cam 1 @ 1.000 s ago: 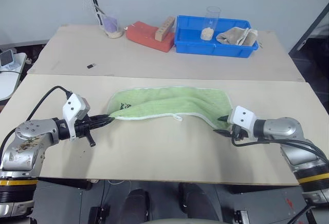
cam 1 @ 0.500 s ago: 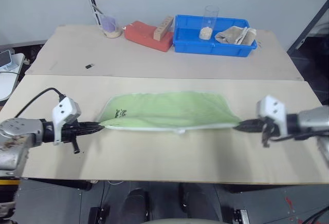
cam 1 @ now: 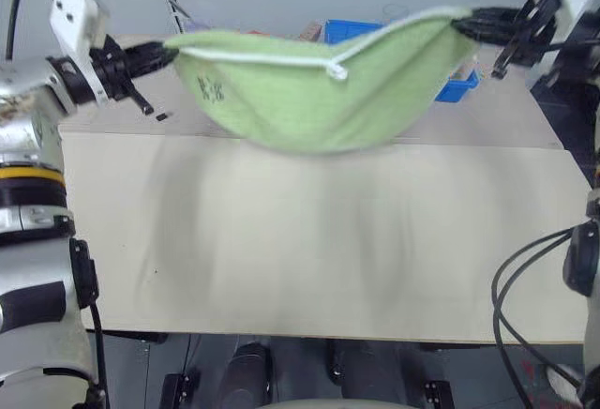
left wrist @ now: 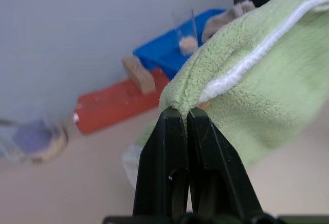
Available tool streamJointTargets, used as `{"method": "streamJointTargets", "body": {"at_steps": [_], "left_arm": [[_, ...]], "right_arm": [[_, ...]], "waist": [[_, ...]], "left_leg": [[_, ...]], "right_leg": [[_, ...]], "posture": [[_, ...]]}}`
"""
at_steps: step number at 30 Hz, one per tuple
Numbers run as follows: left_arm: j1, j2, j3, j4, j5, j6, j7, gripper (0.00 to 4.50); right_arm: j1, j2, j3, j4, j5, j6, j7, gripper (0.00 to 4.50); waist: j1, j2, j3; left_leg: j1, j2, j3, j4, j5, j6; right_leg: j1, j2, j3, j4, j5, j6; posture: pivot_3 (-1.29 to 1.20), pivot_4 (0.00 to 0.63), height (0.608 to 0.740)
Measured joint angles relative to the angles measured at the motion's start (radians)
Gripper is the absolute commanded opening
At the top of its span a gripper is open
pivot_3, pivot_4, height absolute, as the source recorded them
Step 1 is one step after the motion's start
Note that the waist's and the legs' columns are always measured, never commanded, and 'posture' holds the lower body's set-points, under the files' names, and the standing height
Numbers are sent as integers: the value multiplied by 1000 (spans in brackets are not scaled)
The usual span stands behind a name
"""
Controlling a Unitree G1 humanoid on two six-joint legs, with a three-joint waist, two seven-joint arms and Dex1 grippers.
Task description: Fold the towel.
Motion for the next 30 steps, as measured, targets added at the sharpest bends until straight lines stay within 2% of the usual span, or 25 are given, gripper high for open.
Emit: {"method": "streamJointTargets", "body": {"at_steps": [2,4,6,9,13,15,18,23,30], "left_arm": [[16,19,-4,2,1,2,-37,0],[87,45,-15,-43,2,2,-86,0],[252,91,-30,-120,2,21,-151,0],[492,110,-53,-250,-5,55,-205,0],[729,143,-68,-397,0,48,-233,0],[838,175,-64,-469,-6,57,-245,0],[926,189,-55,-539,-13,82,-249,0],[961,191,-35,-582,-50,138,-229,0],[791,182,-38,-488,-68,223,-212,0]], "right_arm": [[22,-23,-8,-14,19,6,55,20],[119,-61,-26,-111,57,41,116,20],[335,-110,-43,-271,103,87,185,20],[642,-120,-33,-456,116,98,214,20],[898,-139,-38,-654,119,96,216,20],[1006,-158,-53,-746,131,111,217,20],[1099,-193,-68,-822,148,146,224,20],[1166,-239,-78,-871,187,252,232,20],[939,-198,-59,-799,261,513,152,20]], "waist": [[0,0,0],[2,2,-2],[4,5,-3],[7,6,-3],[6,6,-2],[6,6,-2],[6,6,-2],[7,6,-2],[3,5,-1]], "left_leg": [[-4,0,1,0,-2,3],[-5,1,1,0,-2,4],[-5,2,2,1,-6,8],[-5,2,3,3,-5,8],[-5,2,4,9,-4,5],[2,2,4,10,-2,2],[16,3,4,10,0,1],[18,4,5,10,2,-3],[18,2,5,8,2,-3]], "right_leg": [[-5,-2,-2,0,0,0],[-6,-2,-4,-1,-1,1],[-6,-3,-7,1,-2,2],[-7,-4,-7,3,-3,1],[-7,-4,-6,2,-2,0],[-1,-3,-6,3,-6,3],[9,-3,-5,3,-9,-2],[9,-2,-5,5,-9,-2],[7,-1,-3,10,-8,-2]], "posture": [[0,150,714],[0,150,714],[0,150,714],[0,150,714],[0,150,714],[0,150,714],[0,150,714],[0,150,714],[0,150,714]]}}
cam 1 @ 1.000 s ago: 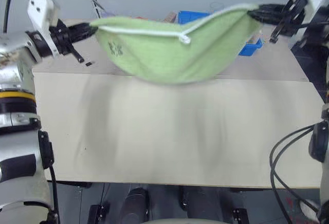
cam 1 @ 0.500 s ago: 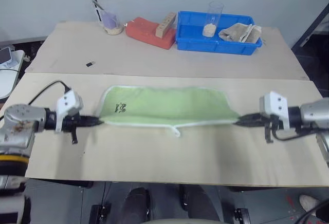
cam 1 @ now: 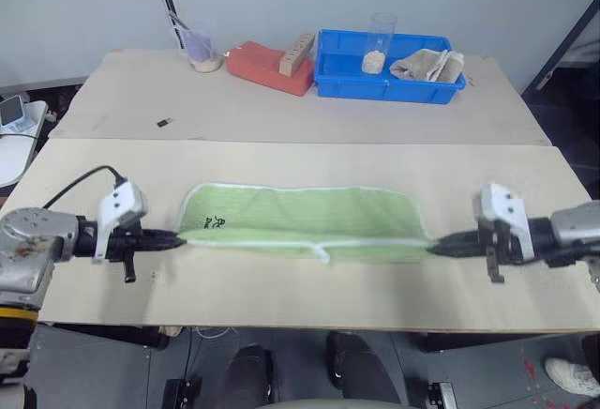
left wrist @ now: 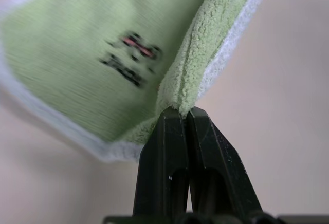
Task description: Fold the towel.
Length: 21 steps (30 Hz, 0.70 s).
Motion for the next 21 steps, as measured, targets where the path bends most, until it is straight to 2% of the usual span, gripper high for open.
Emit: {"method": "streamJointTargets", "body": {"at_steps": [6,10,13,16,17,18,21], "left_arm": [[-183,-52,-68,147,30,61,10,0],[-335,-128,-115,290,72,79,30,0],[-364,-139,-137,353,111,46,37,0],[-370,-148,-139,411,142,18,51,0],[-375,-153,-141,425,152,8,58,668],[-377,-153,-143,435,161,-7,60,952],[-377,-153,-142,440,175,-24,63,2302]], "right_arm": [[-201,55,76,153,-7,126,-29,20],[-354,116,163,295,-65,151,-42,20],[-386,127,194,359,-98,158,-43,20],[-394,146,195,392,-115,170,-59,917],[-398,154,195,397,-121,170,-69,1230],[-401,162,194,397,-125,170,-81,1599],[-401,165,187,397,-127,170,-106,2616]], "waist": [[3,-1,0],[3,-1,0],[0,-1,0],[-3,-1,0],[-3,-1,0],[-2,-1,0],[1,-1,0]], "left_leg": [[-2,-1,-1,-1,0,0],[-4,-2,-1,0,0,0],[-6,-2,-2,-1,-1,1],[-9,-2,-2,-1,-1,2],[-12,-2,-2,0,-1,2],[-13,-2,-2,0,-1,2],[-14,-2,-2,0,-1,2]], "right_leg": [[0,0,0,-2,2,3],[0,0,1,-3,3,5],[-1,0,1,-4,3,5],[-3,0,1,-5,7,-1],[-5,0,0,-5,7,-1],[-6,0,0,-5,7,-1],[-6,0,0,-5,7,-1]], "posture": [[0,150,714],[0,150,714],[0,150,714],[0,150,714],[0,150,714],[0,150,714],[0,150,714]]}}
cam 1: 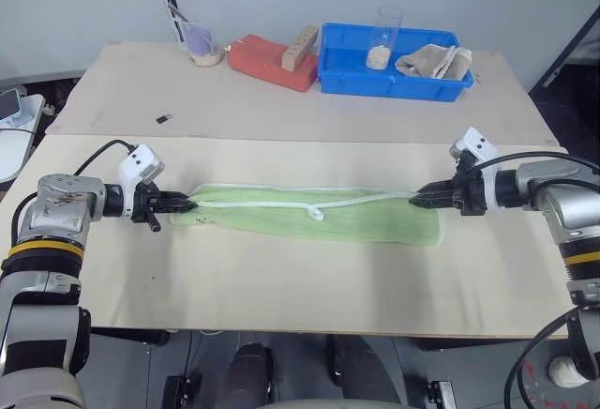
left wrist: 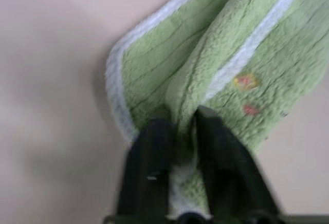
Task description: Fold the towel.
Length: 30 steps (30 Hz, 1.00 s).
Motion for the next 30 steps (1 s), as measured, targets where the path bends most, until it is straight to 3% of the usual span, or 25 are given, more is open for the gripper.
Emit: {"method": "streamJointTargets", "body": {"at_steps": [4,5,11,15,18,22,30], "left_arm": [[-13,-7,58,29,-5,-14,51,4234],[-23,-9,78,38,-12,-21,67,4500],[-56,-3,186,17,-72,-20,117,4500],[59,50,220,-120,-117,24,73,4500],[245,81,238,-273,-136,31,47,4500],[314,28,231,-304,-104,-80,111,4500],[246,-42,220,-237,-22,-276,257,4500]], "right_arm": [[0,5,-49,0,0,-15,-54,4070],[0,5,-63,0,0,-20,-66,4332],[13,-1,-131,-24,1,-38,-118,4421],[140,-50,-177,-159,37,-69,-64,4421],[253,-68,-199,-320,95,-66,-17,4421],[277,-66,-207,-414,130,-62,-25,4421],[261,-59,-207,-598,241,-16,-23,4421]], "waist": [[2,0,0],[2,0,0],[-1,0,0],[-4,0,0],[-9,1,0],[1,0,0],[3,0,0]], "left_leg": [[0,0,0,0,0,0],[0,0,0,0,0,0],[0,0,0,0,0,0],[0,1,-1,-3,0,0],[1,1,0,-4,0,0],[2,1,0,-1,1,-2],[5,1,-1,1,2,-3]], "right_leg": [[0,0,0,0,0,0],[0,0,0,0,0,0],[0,0,0,0,0,1],[0,0,0,-1,0,1],[0,0,0,0,0,1],[1,0,0,0,-2,5],[6,0,-1,-2,-1,6]], "posture": [[0,150,714],[0,150,714],[0,150,714],[0,150,714],[0,150,714],[0,150,714],[0,150,714]]}}
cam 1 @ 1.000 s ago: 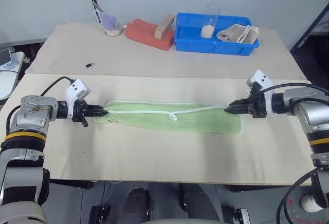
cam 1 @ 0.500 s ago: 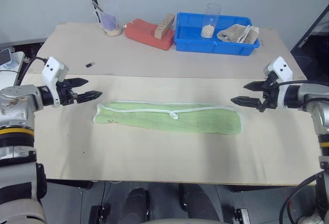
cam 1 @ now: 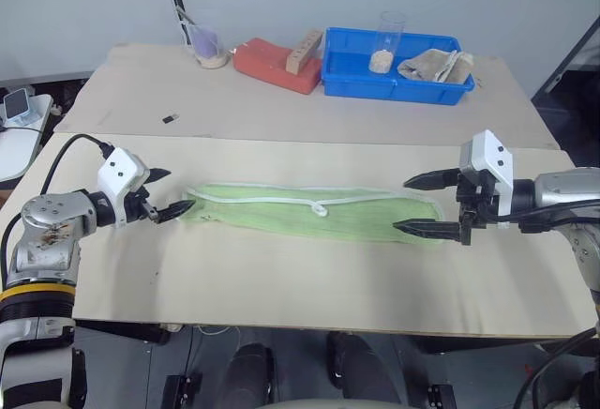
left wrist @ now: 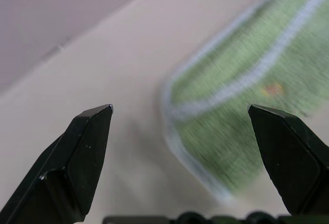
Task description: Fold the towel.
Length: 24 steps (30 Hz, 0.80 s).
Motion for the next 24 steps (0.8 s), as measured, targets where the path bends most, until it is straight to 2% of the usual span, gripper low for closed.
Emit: {"method": "streamJointTargets", "body": {"at_steps": [15,24], "left_arm": [[-60,-20,-70,163,70,-215,14,4500],[-150,-105,-128,282,154,-321,121,4500]], "right_arm": [[-48,26,15,-53,84,21,-19,4421],[-49,33,21,-53,84,21,-32,4421]], "waist": [[0,0,0],[0,-1,0]], "left_leg": [[-2,0,0,0,0,0],[-3,0,-1,0,0,0]], "right_leg": [[0,0,0,-1,1,0],[0,0,0,-2,4,-3]], "posture": [[0,150,714],[0,150,714]]}}
